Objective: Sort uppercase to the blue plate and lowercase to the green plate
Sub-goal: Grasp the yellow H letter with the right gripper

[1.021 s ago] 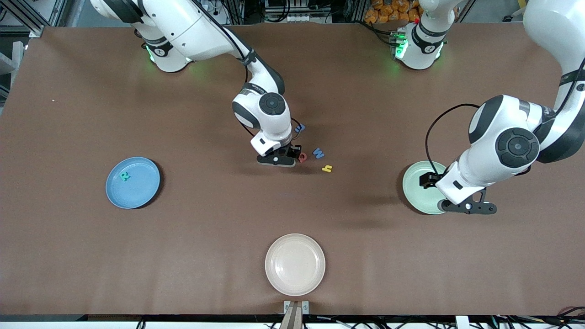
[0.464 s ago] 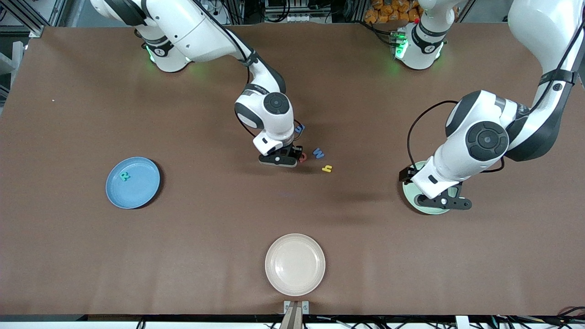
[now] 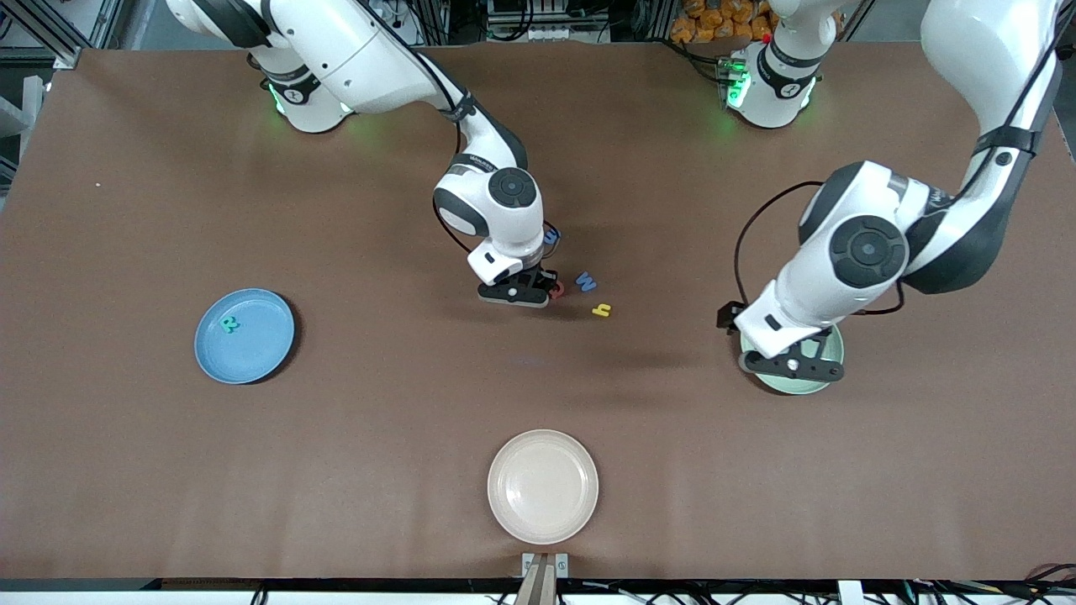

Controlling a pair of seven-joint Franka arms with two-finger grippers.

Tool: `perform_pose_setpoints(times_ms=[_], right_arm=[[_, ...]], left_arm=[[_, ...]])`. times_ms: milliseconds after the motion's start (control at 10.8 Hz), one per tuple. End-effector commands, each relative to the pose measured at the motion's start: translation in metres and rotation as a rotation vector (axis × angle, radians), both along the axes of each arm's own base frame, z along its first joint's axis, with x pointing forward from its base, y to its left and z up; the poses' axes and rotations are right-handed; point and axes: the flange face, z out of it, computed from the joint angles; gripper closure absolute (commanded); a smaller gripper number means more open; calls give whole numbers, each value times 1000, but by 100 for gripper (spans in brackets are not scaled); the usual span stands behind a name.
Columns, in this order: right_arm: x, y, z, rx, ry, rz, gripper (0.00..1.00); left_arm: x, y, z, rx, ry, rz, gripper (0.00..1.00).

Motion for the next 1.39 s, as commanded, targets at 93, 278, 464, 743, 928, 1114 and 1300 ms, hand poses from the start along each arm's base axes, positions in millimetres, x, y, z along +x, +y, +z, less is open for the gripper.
perform_pose_setpoints(times_ms=[93, 278, 464, 743, 928, 1114, 1300], right_arm=[[11, 1, -7, 2, -14, -15, 83], [18, -6, -5, -8, -8, -21, 83], [26, -17, 1, -58, 20, 34, 84], [36, -24, 13, -63, 42, 57, 84], [49, -39, 26, -68, 76, 104, 84], [66, -62, 41, -53, 118, 151, 84], [85, -94, 62, -24, 191, 214, 84]], left_arm=[[-6, -38, -5, -33, 1, -52, 0], [-8, -56, -16, -59, -9, -83, 0], [-11, -72, -25, -84, -16, -109, 0], [-20, -102, -40, -126, -28, -151, 0], [-22, -118, -62, -170, -28, -165, 0], [-24, -131, -90, -151, -46, -196, 0], [-38, -153, -111, -118, -29, -209, 0]])
